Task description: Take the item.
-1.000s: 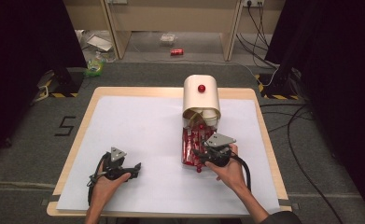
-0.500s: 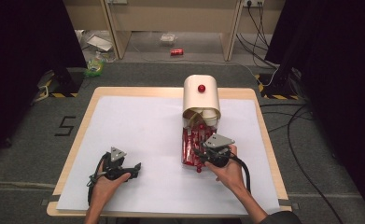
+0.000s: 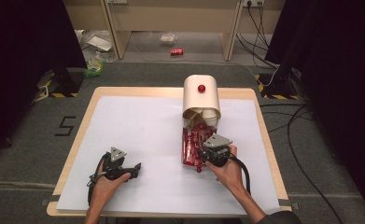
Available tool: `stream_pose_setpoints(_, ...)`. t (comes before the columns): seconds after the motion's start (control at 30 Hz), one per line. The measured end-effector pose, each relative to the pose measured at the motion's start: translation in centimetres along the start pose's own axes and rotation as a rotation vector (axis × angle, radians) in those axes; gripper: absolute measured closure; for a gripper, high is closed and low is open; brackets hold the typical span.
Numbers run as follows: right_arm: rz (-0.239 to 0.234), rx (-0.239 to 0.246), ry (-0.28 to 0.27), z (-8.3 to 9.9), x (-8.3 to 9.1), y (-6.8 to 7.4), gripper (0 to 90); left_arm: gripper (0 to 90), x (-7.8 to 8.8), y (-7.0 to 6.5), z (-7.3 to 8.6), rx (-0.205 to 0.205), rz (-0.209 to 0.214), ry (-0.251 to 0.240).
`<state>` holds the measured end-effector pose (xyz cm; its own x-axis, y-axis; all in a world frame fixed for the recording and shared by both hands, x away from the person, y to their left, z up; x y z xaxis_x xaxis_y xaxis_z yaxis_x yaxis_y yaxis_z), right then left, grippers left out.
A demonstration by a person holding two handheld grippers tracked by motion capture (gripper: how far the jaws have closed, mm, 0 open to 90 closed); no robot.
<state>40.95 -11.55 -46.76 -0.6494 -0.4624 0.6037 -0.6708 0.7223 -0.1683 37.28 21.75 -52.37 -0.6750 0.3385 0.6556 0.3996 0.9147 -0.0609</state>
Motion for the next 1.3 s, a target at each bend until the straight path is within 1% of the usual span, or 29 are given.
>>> stream_pose_setpoints(0.07, -0.007, -0.013, -0.002, 0.1, -0.2, -0.2, 62.8, 13.1, 0.0, 0.0, 0.0, 0.0, 0.0, 0.0)
stream_pose_setpoints(0.13, -0.022, -0.043, -0.008, 0.2, -0.3, -0.5, 64.2, 13.1, 0.0, 0.0, 0.0, 0.0, 0.0, 0.0)
stream_pose_setpoints(0.27, -0.029, -0.048, -0.008, 0.2, -0.4, -0.5, 67.4, 13.1, 0.0, 0.0, 0.0, 0.0, 0.0, 0.0)
stream_pose_setpoints(0.33, -0.038, -0.056, -0.016, 0.3, -0.3, -0.5, 72.6, 13.1, 0.0, 0.0, 0.0, 0.001, 0.0, -0.001)
stream_pose_setpoints(0.37, -0.051, -0.066, -0.026, 0.3, -0.3, -0.5, 74.0, 13.1, 0.0, 0.0, 0.0, 0.001, 0.001, -0.001)
stream_pose_setpoints(0.47, -0.034, -0.049, -0.04, 0.2, -0.2, -0.5, 78.0, 13.1, 0.0, 0.0, 0.0, 0.002, 0.001, -0.001)
stream_pose_setpoints(0.5, -0.035, -0.043, -0.045, 0.2, 0.0, -0.6, 82.0, 13.2, 0.0, 0.0, 0.0, 0.002, 0.001, -0.001)
stream_pose_setpoints(0.57, -0.042, -0.042, -0.061, -0.1, 0.4, -0.9, 85.0, 13.2, 0.0, 0.0, 0.0, 0.002, 0.002, -0.002)
stream_pose_setpoints(0.77, -0.048, -0.02, -0.07, -0.3, 1.2, -1.6, 88.0, 13.4, 0.0, 0.0, 0.0, 0.005, 0.002, -0.004)
stream_pose_setpoints(0.8, -0.048, -0.013, -0.068, -0.4, 1.4, -1.7, 88.3, 13.4, 0.0, 0.0, 0.0, 0.004, 0.002, -0.003)
stream_pose_setpoints(0.9, -0.024, 0.036, -0.05, -0.5, 1.9, -1.7, 88.6, 13.5, 0.0, 0.0, 0.0, 0.007, 0.004, -0.004)
stream_pose_setpoints(0.93, -0.024, 0.046, -0.042, -0.5, 2.1, -1.8, 88.6, 13.6, 0.0, 0.1, 0.0, 0.008, 0.005, -0.006)
stream_pose_setpoints(1.0, -0.02, 0.052, -0.03, -0.5, 2.1, -1.8, 88.2, 13.6, 0.0, 0.0, 0.0, 0.005, 0.002, -0.004)
stream_pose_setpoints(1.07, 0.002, 0.082, -0.011, -0.3, 1.9, -1.7, 86.6, 13.5, 0.0, 0.0, 0.0, 0.006, 0.002, -0.005)
stream_pose_setpoints(1.1, 0.001, 0.09, -0.004, -0.3, 1.8, -1.7, 84.6, 13.7, 0.0, 0.1, 0.0, 0.008, 0.004, -0.006)
stream_pose_setpoints(1.2, -0.003, 0.077, 0.015, -0.1, 1.5, -1.5, 76.9, 13.8, 0.0, 0.0, 0.0, 0.007, 0.002, -0.004)
stream_pose_setpoints(1.3, -0.02, 0.036, 0.017, 0.3, 1.1, -1.6, 74.2, 13.9, 0.0, 0.1, 0.0, 0.009, 0.004, -0.006)
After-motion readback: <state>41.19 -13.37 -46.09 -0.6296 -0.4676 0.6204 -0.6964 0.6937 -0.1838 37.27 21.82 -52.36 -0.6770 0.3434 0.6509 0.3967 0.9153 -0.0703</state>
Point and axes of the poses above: each handheld gripper's, and its own axes: x roughly backward along the jaws, z roughly out of its underside, y roughly to its left, the point moved 3 cm from there along -x, roughly forward along the jaws, and after that the axes turned 2 degrees about z, right-handed, at the moved point
